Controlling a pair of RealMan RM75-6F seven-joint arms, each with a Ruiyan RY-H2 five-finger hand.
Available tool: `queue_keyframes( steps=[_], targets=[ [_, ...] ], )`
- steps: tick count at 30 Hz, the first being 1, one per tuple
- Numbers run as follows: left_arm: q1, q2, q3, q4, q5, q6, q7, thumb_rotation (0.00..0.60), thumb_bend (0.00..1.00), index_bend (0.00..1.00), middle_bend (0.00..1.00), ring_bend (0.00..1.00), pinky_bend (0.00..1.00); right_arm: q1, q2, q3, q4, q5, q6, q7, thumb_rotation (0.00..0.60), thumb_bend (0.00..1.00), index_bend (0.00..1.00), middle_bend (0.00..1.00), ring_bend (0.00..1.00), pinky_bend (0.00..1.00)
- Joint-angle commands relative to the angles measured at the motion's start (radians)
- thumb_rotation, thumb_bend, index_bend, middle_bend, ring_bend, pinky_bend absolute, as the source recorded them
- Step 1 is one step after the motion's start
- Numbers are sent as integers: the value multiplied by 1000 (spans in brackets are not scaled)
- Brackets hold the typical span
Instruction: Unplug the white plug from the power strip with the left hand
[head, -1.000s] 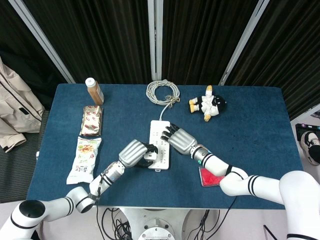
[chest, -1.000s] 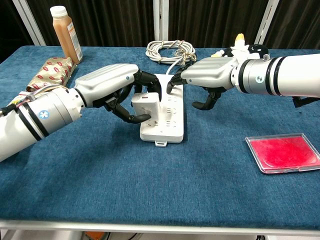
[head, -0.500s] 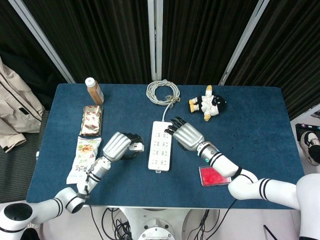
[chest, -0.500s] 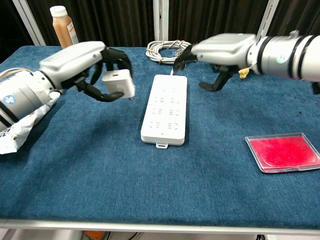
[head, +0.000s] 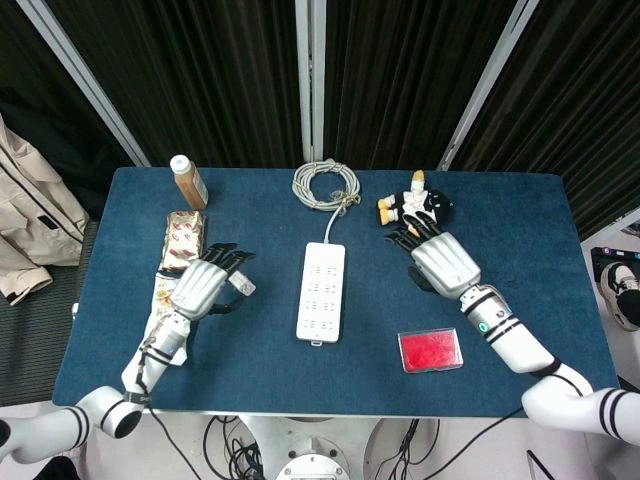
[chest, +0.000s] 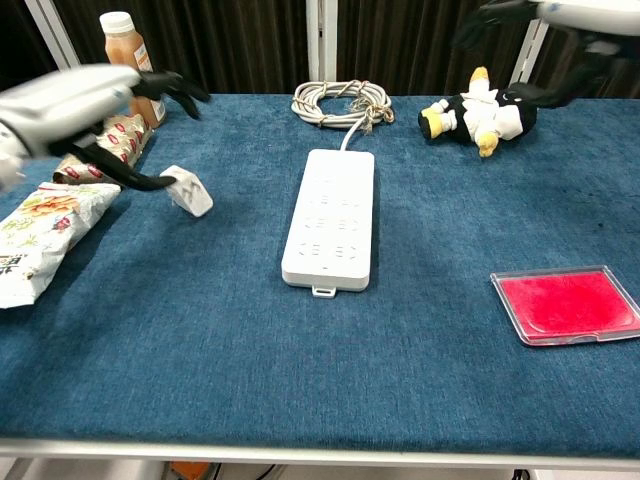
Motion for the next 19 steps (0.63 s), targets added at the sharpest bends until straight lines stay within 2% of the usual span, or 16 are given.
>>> queue_keyframes(
  steps=[1, 6, 9, 13, 19],
  targets=[
    [97, 138, -4, -98, -37, 97, 36, 600, 204, 173, 225, 106, 163, -89, 58, -40, -34, -36, 83, 54, 600, 407, 66, 129, 0, 0],
    [245, 283, 16, -163, -98, 233, 113, 600, 204, 173, 225, 106, 160, -230, 107, -86, -38, -77, 234, 113, 600, 355, 4, 92, 0, 0],
    [326, 335, 33, -184, -129, 292, 119, 600, 201, 173, 224, 106, 133, -309, 110, -110, -32, -96, 315, 148, 600, 332, 0, 83, 0, 0],
    [422, 370, 52, -215, -156, 367, 106, 600, 191, 173, 220, 106, 113, -394, 97, -133, -16, -125, 403, 179, 600, 327, 0, 77, 0, 0],
    [529, 382, 94, -266, -139, 440, 79, 600, 191, 173, 216, 106, 100, -496, 73, -156, 5, -177, 508, 221, 600, 327, 0, 76, 0, 0]
  ],
)
